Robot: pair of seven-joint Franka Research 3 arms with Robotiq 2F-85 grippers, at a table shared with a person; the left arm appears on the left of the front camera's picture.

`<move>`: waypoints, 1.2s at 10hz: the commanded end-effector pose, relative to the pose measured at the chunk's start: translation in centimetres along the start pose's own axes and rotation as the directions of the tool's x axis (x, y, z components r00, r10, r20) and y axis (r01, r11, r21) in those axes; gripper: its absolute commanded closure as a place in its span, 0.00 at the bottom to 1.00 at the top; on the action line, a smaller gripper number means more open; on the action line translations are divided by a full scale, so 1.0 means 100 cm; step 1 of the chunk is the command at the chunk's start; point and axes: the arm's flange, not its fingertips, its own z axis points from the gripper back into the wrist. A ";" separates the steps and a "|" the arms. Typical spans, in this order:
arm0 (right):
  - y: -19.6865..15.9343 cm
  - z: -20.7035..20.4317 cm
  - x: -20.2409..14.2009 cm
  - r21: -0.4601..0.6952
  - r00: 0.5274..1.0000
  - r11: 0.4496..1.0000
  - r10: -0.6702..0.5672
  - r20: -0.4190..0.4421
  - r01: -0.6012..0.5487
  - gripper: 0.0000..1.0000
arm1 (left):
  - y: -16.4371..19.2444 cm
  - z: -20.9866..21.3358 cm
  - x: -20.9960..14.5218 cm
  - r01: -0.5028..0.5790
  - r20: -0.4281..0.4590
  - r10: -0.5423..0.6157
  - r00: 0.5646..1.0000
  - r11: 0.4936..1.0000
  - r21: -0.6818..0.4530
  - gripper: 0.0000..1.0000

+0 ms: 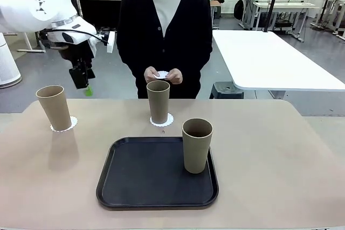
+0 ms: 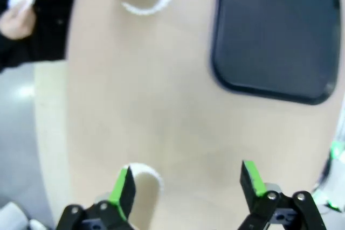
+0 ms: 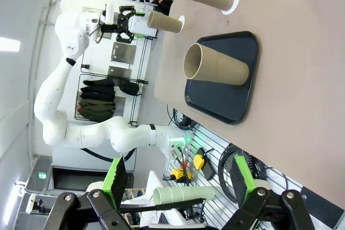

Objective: Place coasters on the table and set cups on them.
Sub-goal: Take one Reusable plastic cup from the Flat Tray and place it on a coaster set by the human.

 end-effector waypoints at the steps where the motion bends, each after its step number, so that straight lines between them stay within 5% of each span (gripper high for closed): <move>1: 0.000 0.000 0.001 0.015 1.000 1.000 0.006 0.002 -0.006 0.00 | -0.024 0.004 0.002 0.016 0.103 -0.018 0.995 1.000 0.020 0.00; 2: 0.000 0.000 0.001 0.015 1.000 1.000 0.006 0.002 -0.006 0.00 | 0.000 0.000 0.000 0.000 0.000 0.000 1.000 1.000 0.000 0.00; 9: 0.000 0.000 0.001 0.015 1.000 1.000 0.006 0.002 -0.006 0.00 | -0.002 -0.002 -0.002 -0.005 0.009 0.005 1.000 1.000 -0.014 0.00; 10: 0.000 0.000 0.001 0.015 1.000 1.000 0.006 0.002 -0.006 0.00 | 0.008 0.021 0.004 -0.137 0.056 0.138 0.989 0.990 -0.010 0.00; 11: 0.000 0.000 0.001 0.015 1.000 1.000 0.006 0.002 -0.006 0.00 | -0.023 0.022 -0.024 -0.405 0.140 0.403 0.905 0.914 -0.011 0.00; 12: 0.000 0.000 0.001 0.015 1.000 1.000 0.006 0.002 -0.006 0.00 | -0.038 0.018 -0.045 -0.549 0.119 0.548 0.828 0.836 -0.026 0.00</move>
